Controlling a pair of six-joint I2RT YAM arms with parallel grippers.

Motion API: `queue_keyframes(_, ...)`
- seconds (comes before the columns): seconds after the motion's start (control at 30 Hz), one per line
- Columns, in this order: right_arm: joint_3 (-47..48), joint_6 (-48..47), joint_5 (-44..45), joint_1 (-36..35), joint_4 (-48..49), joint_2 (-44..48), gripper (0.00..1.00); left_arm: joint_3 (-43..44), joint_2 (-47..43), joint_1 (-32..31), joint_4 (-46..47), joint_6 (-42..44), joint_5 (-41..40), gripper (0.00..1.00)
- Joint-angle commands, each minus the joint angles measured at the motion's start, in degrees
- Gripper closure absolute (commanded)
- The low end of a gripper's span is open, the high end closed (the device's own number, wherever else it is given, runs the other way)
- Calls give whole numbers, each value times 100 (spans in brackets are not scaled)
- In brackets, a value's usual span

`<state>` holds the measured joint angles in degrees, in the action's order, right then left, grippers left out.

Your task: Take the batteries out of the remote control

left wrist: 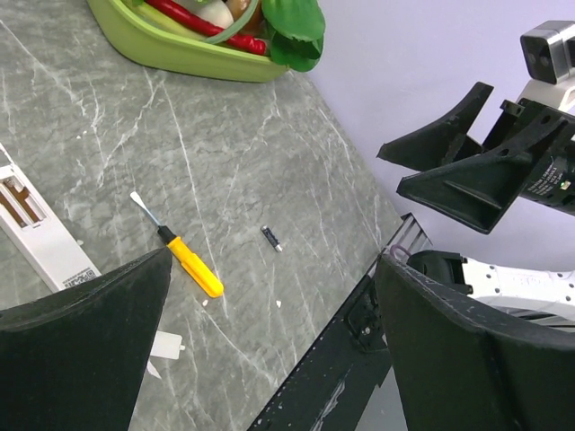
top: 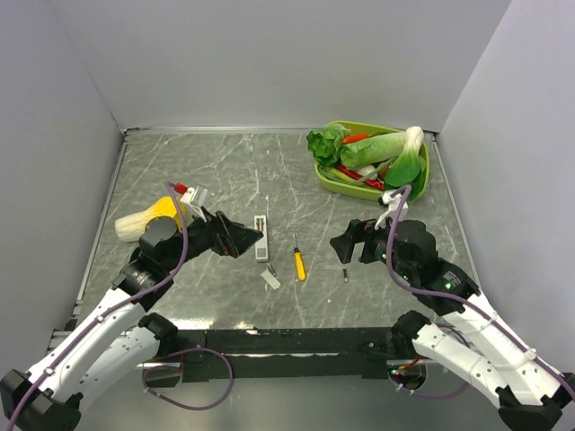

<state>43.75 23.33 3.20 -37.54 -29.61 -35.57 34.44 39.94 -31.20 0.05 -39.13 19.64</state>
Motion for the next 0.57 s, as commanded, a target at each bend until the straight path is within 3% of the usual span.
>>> queue_keyframes(0.0,-59,110,93,-34,236,112,0,-25,-136,-9,170,152,-21,1)
queue_keyframes(0.53,-130,-21,-92,-34,306,305,0,-200,-347,-18,408,81,22,0)
